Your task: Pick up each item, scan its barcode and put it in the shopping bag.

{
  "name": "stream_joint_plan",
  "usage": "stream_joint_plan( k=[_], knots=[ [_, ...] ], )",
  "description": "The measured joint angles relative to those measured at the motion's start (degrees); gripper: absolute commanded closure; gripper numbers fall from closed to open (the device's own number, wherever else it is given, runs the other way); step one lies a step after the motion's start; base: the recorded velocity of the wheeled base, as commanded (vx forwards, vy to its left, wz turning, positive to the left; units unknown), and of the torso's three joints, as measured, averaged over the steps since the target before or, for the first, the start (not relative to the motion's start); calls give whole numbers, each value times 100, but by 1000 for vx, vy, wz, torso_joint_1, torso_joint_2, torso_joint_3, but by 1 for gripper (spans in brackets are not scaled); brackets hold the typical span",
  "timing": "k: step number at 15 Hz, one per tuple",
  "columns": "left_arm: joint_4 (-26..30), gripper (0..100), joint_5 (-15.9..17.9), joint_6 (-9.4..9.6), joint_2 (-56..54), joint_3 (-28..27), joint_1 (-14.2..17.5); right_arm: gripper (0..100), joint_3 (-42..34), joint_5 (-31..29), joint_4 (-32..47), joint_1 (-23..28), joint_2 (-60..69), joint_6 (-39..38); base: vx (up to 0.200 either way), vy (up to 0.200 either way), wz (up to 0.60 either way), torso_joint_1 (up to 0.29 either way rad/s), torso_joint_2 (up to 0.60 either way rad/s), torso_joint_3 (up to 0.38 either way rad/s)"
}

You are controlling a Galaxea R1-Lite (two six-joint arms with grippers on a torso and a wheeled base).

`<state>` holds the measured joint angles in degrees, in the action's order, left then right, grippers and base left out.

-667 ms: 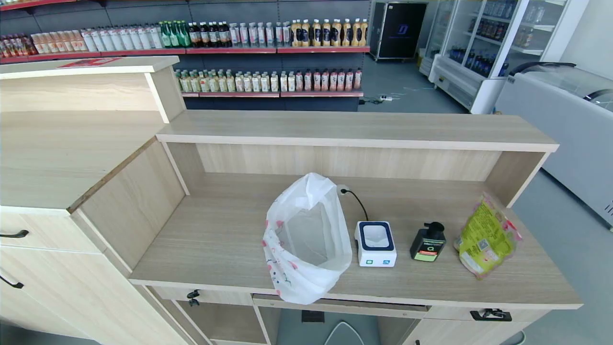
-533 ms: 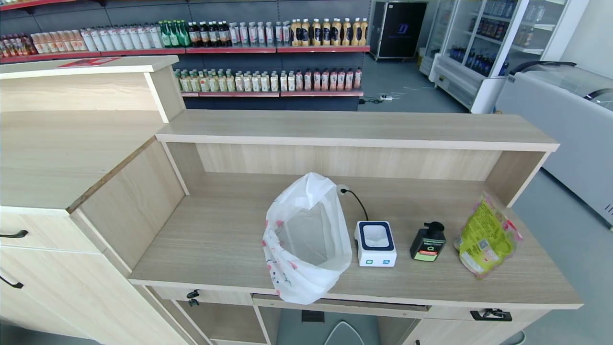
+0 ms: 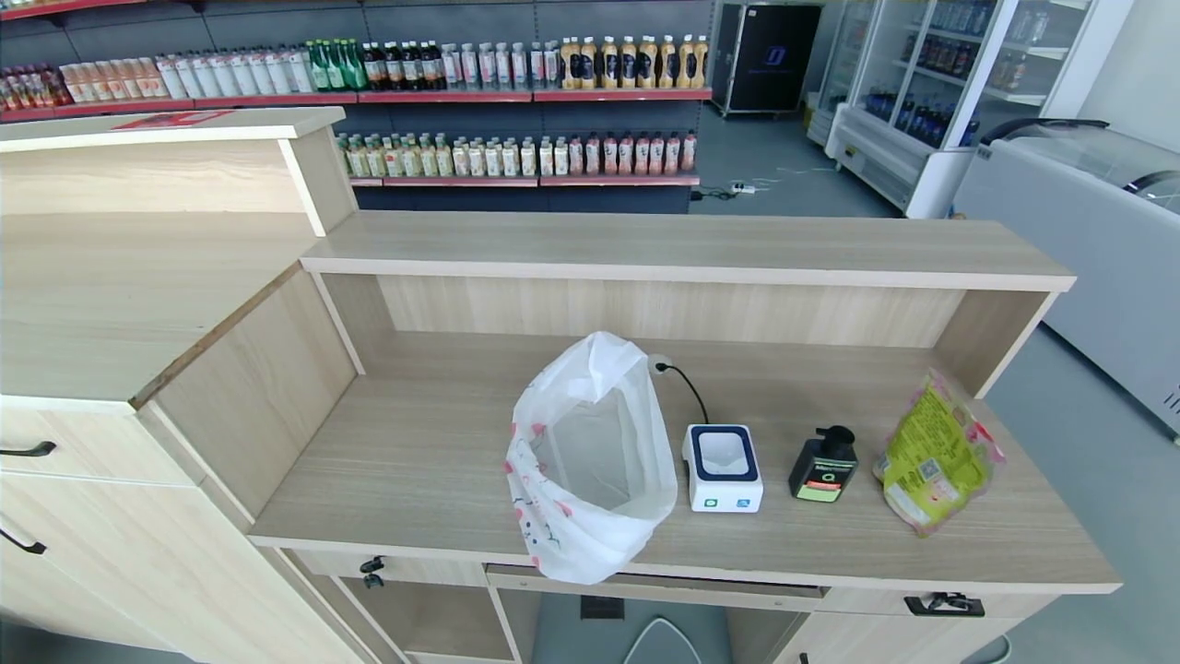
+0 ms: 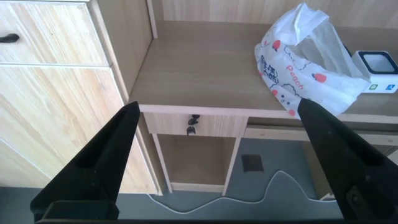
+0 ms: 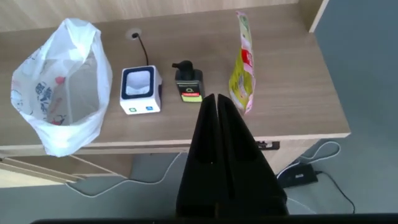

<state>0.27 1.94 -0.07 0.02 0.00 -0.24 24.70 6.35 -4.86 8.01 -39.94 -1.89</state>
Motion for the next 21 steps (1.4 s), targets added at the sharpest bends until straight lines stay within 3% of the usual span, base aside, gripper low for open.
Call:
stream_joint_plan(
  k=[4,6,8,11,15,18,21],
  knots=[
    [0,0,0,0,0,0,0,0,369,464,-1492,469,-2444,583,0,0,0,0,0,0],
    [0,0,-2,0,0,0,0,0,411,1102,-2055,767,-3465,1102,0,0,0,0,0,0],
    [0,0,0,0,0,0,2,0,383,1986,-2352,1048,-4262,1779,0,0,0,0,0,0],
    [0,0,0,0,0,0,0,0,258,2375,-2436,1059,-5031,2408,0,0,0,0,0,0],
    [0,0,-2,0,0,0,0,0,280,2359,-2502,739,-5569,2455,0,0,0,0,0,0],
    [0,0,0,0,0,0,2,0,338,1869,-2998,731,-5965,2510,0,0,0,0,0,0],
    [-2,0,-2,0,0,0,2,0,308,1844,-3159,740,-6243,2564,0,0,0,0,0,0]
  ],
)
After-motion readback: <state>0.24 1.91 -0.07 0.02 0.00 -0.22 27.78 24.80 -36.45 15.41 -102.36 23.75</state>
